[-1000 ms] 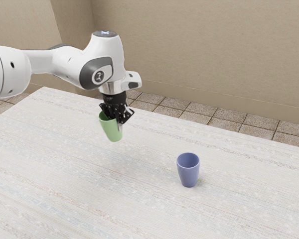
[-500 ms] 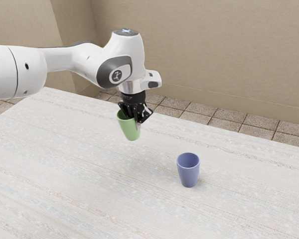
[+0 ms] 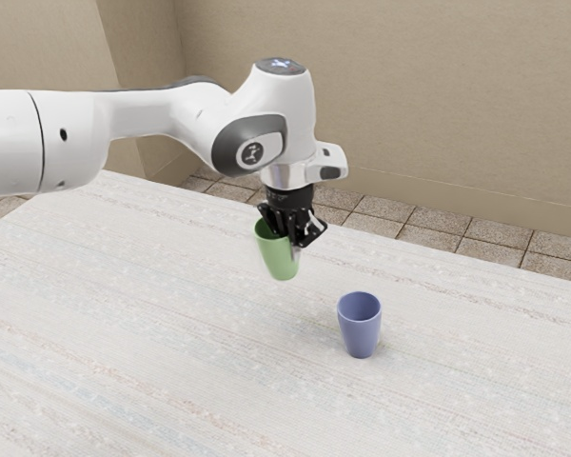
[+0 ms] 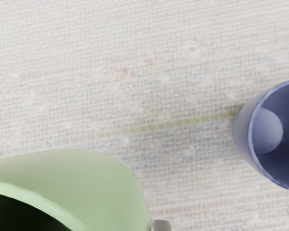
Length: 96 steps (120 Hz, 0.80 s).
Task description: Place the left cup onto the right cup
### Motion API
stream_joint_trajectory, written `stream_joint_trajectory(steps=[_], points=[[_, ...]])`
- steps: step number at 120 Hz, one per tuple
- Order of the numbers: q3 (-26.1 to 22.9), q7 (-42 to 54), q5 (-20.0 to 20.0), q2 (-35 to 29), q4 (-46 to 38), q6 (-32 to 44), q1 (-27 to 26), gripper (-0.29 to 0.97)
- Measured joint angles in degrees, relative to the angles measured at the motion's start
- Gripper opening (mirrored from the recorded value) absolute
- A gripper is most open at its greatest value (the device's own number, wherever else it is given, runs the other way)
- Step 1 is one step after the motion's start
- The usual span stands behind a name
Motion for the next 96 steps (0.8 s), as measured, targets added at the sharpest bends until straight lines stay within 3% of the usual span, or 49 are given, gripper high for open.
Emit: stream_joint_trajectory(steps=[55, 96], points=[[-6.42, -5.18, 3.75, 0.51, 0.62, -1.71, 0.28, -0.1], [-6.89, -7.31, 6.39, 6.37, 7.57, -3.94, 0.0, -0.1]])
